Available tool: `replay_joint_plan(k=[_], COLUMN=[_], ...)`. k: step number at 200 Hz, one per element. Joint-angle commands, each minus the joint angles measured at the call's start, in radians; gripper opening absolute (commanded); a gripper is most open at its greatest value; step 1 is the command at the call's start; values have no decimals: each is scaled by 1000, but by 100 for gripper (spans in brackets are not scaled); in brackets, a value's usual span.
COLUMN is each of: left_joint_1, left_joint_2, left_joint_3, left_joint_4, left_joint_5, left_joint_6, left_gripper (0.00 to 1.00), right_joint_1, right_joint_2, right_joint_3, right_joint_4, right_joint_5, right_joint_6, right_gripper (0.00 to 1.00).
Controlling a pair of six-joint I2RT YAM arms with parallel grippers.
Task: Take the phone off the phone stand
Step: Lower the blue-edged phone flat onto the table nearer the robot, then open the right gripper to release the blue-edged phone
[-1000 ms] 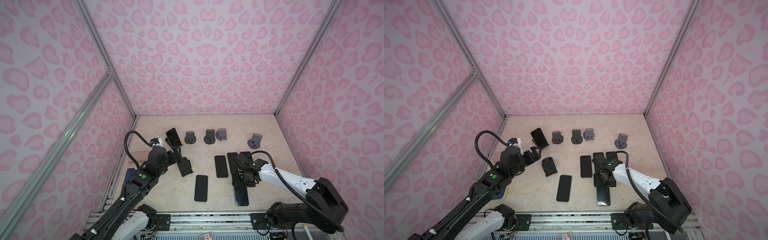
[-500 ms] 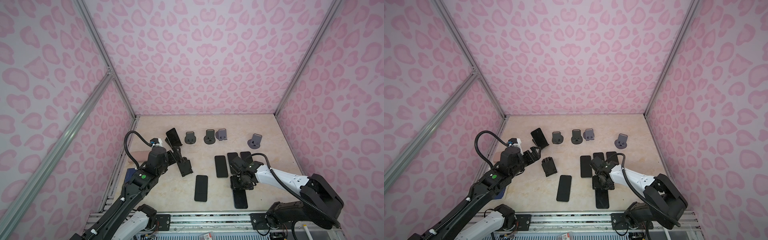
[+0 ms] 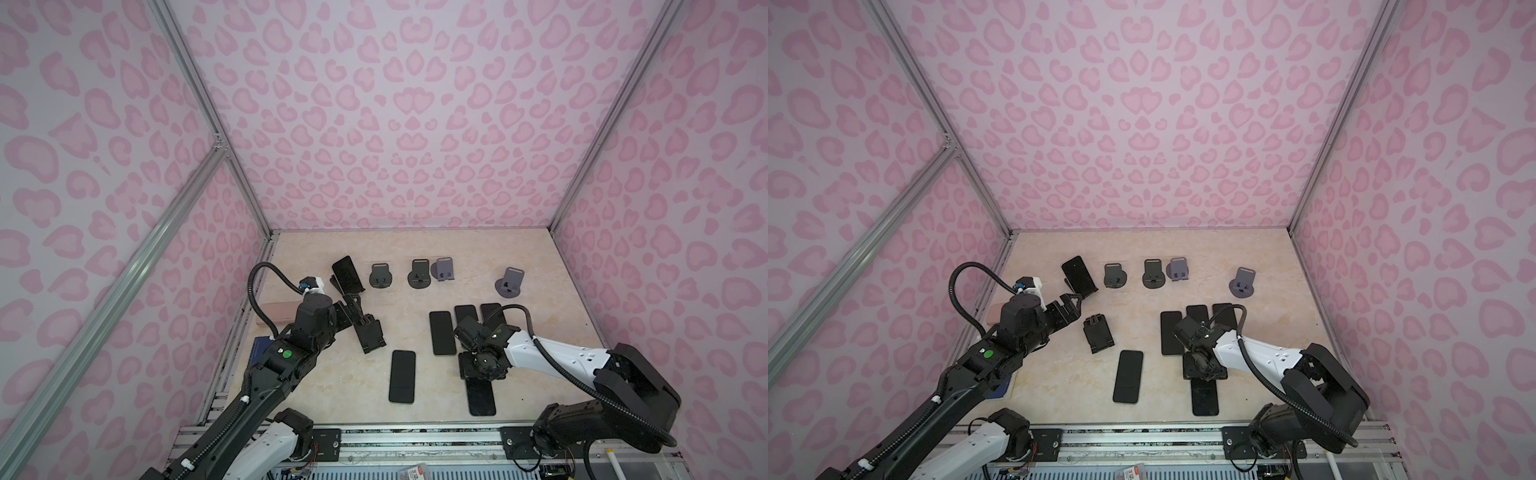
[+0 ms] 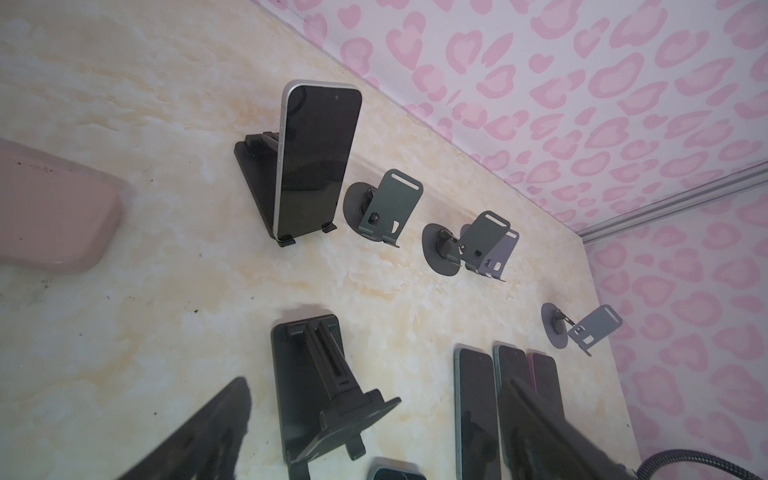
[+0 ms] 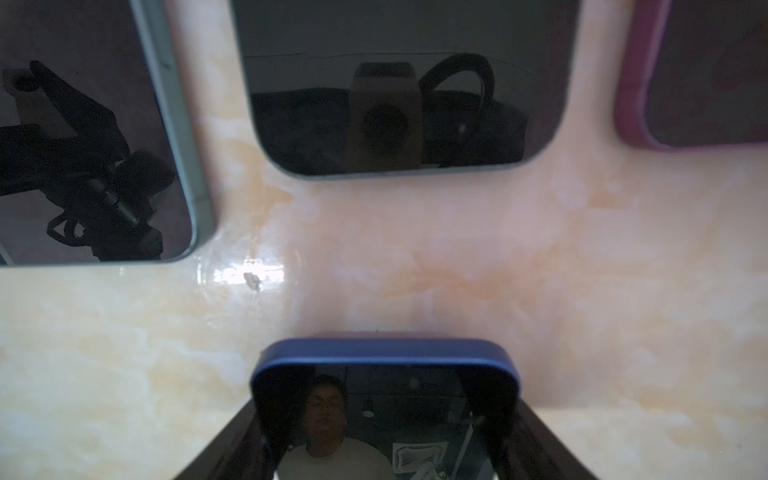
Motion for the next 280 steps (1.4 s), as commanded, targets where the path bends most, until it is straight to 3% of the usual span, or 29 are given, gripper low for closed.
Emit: replay_joint_plan(k=[1, 99, 178, 280], left_joint_1=[1, 0, 1, 1], left_joint_2=[3, 11, -3, -14], left_joint_3=[12, 41, 49, -5], left_joint_4=[19, 0, -9, 4], left_joint_5=[-9, -34, -21, 17], left_joint_6=[5, -3, -14, -27], left_gripper=[96, 96, 97, 98], right_joint_1=[0, 1, 9, 116], right_joint_2=[29, 3, -120, -201], right_joint_3=[-26, -49, -58, -134], right_joint_4=[92, 104, 64, 57], right_joint_5=[34, 42, 35, 72], right_joint_6=[20, 10, 40, 131], right_gripper=[76, 81, 83, 86])
